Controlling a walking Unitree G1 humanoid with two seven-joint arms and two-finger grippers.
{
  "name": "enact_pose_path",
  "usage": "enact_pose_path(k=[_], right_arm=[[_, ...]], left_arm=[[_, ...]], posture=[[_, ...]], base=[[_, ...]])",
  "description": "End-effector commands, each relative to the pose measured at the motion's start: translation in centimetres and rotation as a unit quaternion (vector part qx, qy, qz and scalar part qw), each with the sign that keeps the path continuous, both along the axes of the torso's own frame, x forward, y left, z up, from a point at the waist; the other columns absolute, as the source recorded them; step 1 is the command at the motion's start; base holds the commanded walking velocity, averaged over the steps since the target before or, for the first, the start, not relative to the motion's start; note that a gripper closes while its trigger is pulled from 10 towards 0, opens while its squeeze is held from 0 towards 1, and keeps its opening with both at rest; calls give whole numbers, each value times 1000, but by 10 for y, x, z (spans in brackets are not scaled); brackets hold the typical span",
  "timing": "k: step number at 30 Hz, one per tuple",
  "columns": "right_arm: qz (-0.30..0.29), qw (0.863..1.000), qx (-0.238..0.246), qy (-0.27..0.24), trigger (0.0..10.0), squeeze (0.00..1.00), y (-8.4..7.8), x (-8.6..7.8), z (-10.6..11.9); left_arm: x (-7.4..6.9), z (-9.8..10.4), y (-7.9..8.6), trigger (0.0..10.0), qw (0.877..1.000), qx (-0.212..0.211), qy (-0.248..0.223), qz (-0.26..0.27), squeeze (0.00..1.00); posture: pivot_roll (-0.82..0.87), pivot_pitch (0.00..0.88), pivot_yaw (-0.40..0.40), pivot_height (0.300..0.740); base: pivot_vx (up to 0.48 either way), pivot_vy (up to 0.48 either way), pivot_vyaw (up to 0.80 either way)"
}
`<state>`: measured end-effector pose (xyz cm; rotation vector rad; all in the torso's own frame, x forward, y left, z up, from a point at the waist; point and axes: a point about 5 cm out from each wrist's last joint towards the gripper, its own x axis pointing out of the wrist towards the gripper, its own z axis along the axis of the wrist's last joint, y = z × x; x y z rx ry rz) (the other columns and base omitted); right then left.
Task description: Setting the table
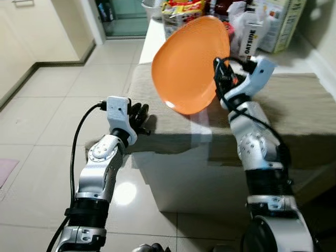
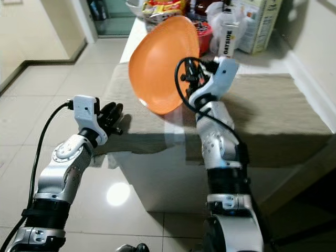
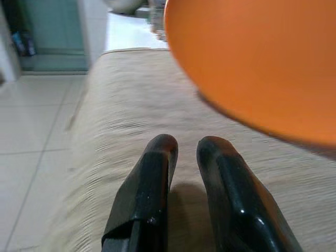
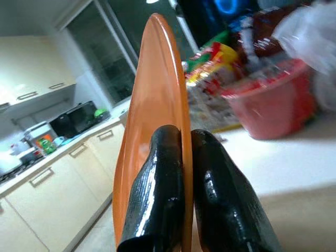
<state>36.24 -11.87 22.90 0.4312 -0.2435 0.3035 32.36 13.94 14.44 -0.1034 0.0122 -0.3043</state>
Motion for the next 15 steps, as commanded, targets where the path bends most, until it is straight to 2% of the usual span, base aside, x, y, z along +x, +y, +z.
enact_pose_path(k=[1,7,11,15], right_arm=[[14,999,4,-35,0,0,2,3,20],[0,996,-28,-81,0,0,-10,8,43],[-20,989,-62,-129,0,0,-21,10,64],[-31,984,-85,-156,0,0,-27,10,77]], left_arm=[[-4,-2,5,10000,1000,-6,7,15,0],[-11,-6,10,10000,999,-15,14,40,0],[-20,-7,14,10000,997,-36,11,70,0],[-25,-9,11,10000,996,-41,16,72,0]], posture=[[-259,0,126,740],[-260,0,127,740],[-257,0,126,740],[-255,0,124,740]], base=[[0,0,0],[0,0,0],[0,0,0],[0,0,0]])
